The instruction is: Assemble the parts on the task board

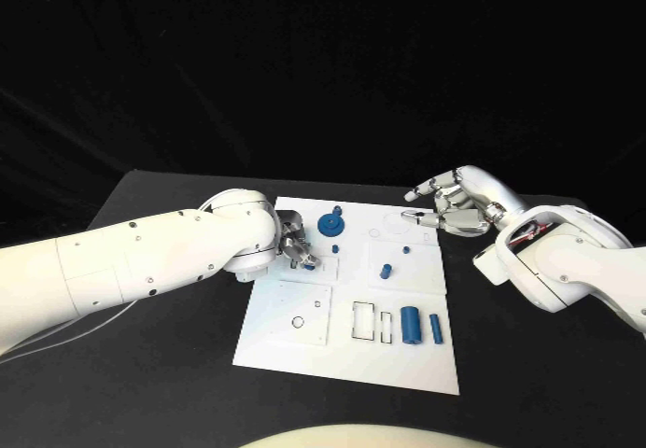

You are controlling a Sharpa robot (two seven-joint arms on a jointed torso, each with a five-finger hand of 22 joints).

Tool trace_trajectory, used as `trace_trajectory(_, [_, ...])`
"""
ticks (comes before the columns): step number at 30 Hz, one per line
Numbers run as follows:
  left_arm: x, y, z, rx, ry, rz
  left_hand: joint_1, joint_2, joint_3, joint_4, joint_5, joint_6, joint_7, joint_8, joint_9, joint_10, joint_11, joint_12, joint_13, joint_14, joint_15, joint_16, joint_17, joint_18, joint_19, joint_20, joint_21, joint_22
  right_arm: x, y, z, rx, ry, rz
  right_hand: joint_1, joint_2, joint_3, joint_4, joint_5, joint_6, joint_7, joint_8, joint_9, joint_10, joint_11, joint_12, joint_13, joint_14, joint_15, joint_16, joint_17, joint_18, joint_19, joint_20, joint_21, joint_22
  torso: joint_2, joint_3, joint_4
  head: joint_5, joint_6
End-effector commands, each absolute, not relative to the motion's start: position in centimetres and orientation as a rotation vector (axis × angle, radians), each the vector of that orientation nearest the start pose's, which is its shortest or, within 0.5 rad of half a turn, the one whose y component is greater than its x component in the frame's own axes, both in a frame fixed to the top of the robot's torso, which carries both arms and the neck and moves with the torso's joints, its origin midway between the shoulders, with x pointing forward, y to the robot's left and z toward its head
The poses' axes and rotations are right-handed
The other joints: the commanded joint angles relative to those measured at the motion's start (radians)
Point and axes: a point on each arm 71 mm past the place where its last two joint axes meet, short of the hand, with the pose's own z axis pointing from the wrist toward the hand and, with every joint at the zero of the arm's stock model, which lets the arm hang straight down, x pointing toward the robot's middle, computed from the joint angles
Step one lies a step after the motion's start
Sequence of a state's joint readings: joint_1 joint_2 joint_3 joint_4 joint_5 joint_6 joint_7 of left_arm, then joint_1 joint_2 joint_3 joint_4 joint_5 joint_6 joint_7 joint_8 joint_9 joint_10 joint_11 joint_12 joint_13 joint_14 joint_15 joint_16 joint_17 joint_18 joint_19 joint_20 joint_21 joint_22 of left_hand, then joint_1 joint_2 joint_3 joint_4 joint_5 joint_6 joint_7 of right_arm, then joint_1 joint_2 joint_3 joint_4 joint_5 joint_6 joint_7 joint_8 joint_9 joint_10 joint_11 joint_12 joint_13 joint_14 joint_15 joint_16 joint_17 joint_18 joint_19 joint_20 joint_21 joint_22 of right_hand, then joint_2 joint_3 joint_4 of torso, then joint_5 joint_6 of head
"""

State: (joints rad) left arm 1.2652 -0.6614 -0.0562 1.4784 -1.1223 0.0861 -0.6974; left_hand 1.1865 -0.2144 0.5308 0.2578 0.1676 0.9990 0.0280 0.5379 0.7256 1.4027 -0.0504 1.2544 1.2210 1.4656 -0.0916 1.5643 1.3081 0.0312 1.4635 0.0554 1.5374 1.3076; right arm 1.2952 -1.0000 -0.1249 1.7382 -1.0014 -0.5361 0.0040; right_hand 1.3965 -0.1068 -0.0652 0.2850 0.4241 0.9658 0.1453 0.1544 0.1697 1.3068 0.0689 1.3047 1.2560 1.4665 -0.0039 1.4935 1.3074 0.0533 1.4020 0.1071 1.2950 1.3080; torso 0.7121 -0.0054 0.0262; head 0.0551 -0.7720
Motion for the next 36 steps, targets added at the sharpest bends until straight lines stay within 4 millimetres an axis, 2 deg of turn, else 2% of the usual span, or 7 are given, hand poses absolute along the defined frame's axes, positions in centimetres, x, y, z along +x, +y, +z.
trace_trajectory(1, [49.06,14.81,-20.36,-0.140,2.280,-0.276,-0.012,0.003,-0.023,0.010,-0.005,0.018,-0.010,0.000,-0.002,0.000,0.003,0.006,0.003,0.105,-0.006,0.006,0.263,-0.015,0.056,-0.006,0.007,0.199,44.99,-22.06,-14.71,0.235,1.554,0.920,-0.008,0.006,-0.007,-0.001,0.005,0.003,-0.002,0.006,-0.001,0.001,-0.007,-0.002,-0.001,0.067,-0.006,-0.005,0.110,0.015,0.000,-0.009,-0.005,0.082,0.000,-0.0001,0.0002,-0.001,0.000])
trace_trajectory(19, [49.25,14.96,-20.34,-0.159,2.268,-0.271,-0.026,0.020,-0.087,0.032,-0.003,0.025,-0.010,-0.005,-0.002,0.002,0.003,0.008,0.006,0.105,-0.006,0.006,0.263,-0.016,0.059,-0.007,0.008,0.204,44.96,-22.09,-14.69,0.236,1.553,0.920,-0.015,0.006,-0.012,0.001,-0.001,0.003,-0.002,0.008,-0.002,0.001,-0.007,-0.002,-0.002,0.067,-0.007,-0.005,0.110,0.015,0.000,-0.009,-0.006,0.082,0.000,0.0002,-0.0001,-0.003,0.000])
trace_trajectory(36, [49.44,15.02,-20.28,-0.180,2.254,-0.277,-0.080,0.067,-0.169,0.035,-0.003,0.031,-0.009,-0.013,-0.002,0.004,0.005,0.012,0.011,0.105,-0.004,0.006,0.263,-0.017,0.062,-0.009,0.009,0.207,44.94,-22.13,-14.68,0.236,1.553,0.919,-0.018,0.006,-0.015,0.002,-0.005,0.002,-0.002,0.009,-0.002,0.001,-0.007,-0.001,-0.002,0.067,-0.007,-0.005,0.110,0.015,0.001,-0.009,-0.006,0.082,0.000,-0.0003,0.0003,-0.006,0.006])
